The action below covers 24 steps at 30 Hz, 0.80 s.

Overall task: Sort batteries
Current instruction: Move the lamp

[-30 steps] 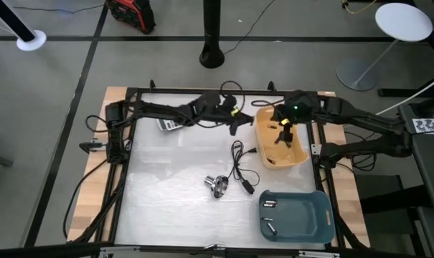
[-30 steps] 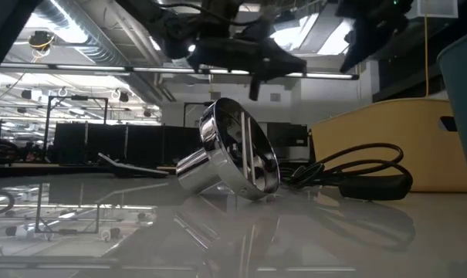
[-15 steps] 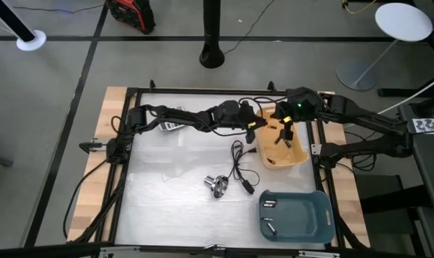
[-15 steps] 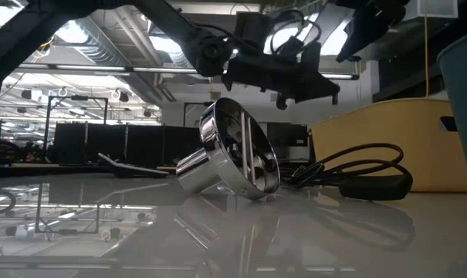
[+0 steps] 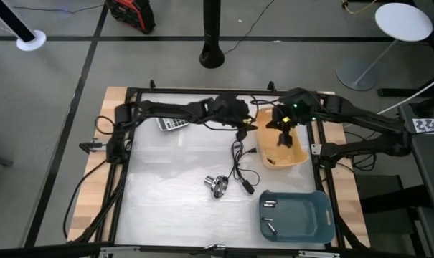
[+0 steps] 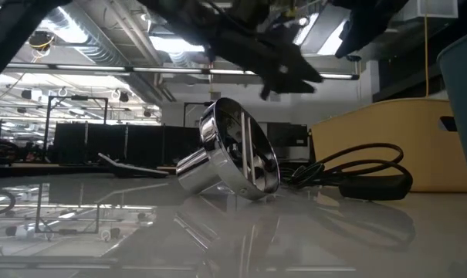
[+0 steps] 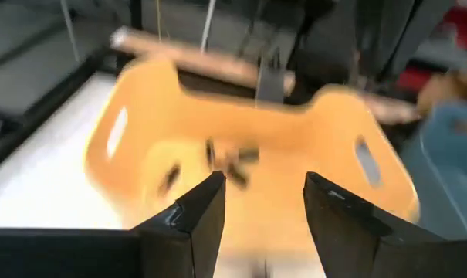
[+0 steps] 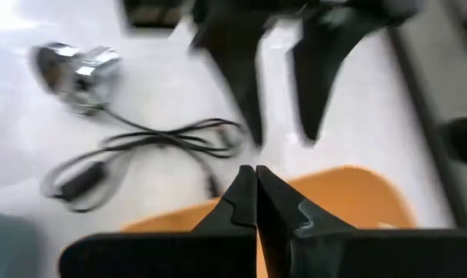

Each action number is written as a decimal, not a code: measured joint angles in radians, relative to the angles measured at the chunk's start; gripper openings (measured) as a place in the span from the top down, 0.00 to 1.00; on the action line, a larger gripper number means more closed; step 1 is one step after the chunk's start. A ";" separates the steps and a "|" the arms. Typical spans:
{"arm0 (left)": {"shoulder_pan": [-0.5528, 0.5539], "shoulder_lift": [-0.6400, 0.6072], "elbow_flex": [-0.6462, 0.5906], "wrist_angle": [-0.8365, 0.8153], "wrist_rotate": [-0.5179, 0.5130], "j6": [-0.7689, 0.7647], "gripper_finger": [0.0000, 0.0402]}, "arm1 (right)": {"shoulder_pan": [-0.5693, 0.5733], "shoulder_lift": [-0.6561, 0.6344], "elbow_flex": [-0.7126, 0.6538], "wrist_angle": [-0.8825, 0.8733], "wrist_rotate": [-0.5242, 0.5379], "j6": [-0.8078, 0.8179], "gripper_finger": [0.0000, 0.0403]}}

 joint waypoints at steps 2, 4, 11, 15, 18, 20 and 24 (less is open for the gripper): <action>0.013 -0.051 0.000 -0.136 0.010 0.032 0.59 | 0.001 0.020 -0.006 0.009 -0.053 0.006 1.00; 0.028 -0.098 0.000 -0.283 0.009 0.058 0.59 | 0.001 0.042 -0.026 0.049 -0.088 0.007 1.00; 0.089 -0.222 0.000 -0.715 0.009 0.071 0.59 | 0.000 0.158 -0.063 0.194 -0.120 0.006 1.00; 0.110 -0.240 0.000 -0.807 0.009 0.090 0.59 | 0.000 0.228 -0.062 0.246 -0.182 -0.008 0.95; 0.116 -0.238 -0.010 -0.817 0.008 0.129 0.59 | 0.001 0.290 -0.062 0.279 -0.189 -0.011 0.86; 0.117 -0.238 -0.040 -0.780 0.009 0.164 0.59 | 0.001 0.333 -0.062 0.298 -0.181 -0.011 0.78; 0.132 -0.244 -0.104 -0.780 0.021 0.228 0.59 | 0.001 0.420 -0.061 0.342 -0.157 -0.005 0.67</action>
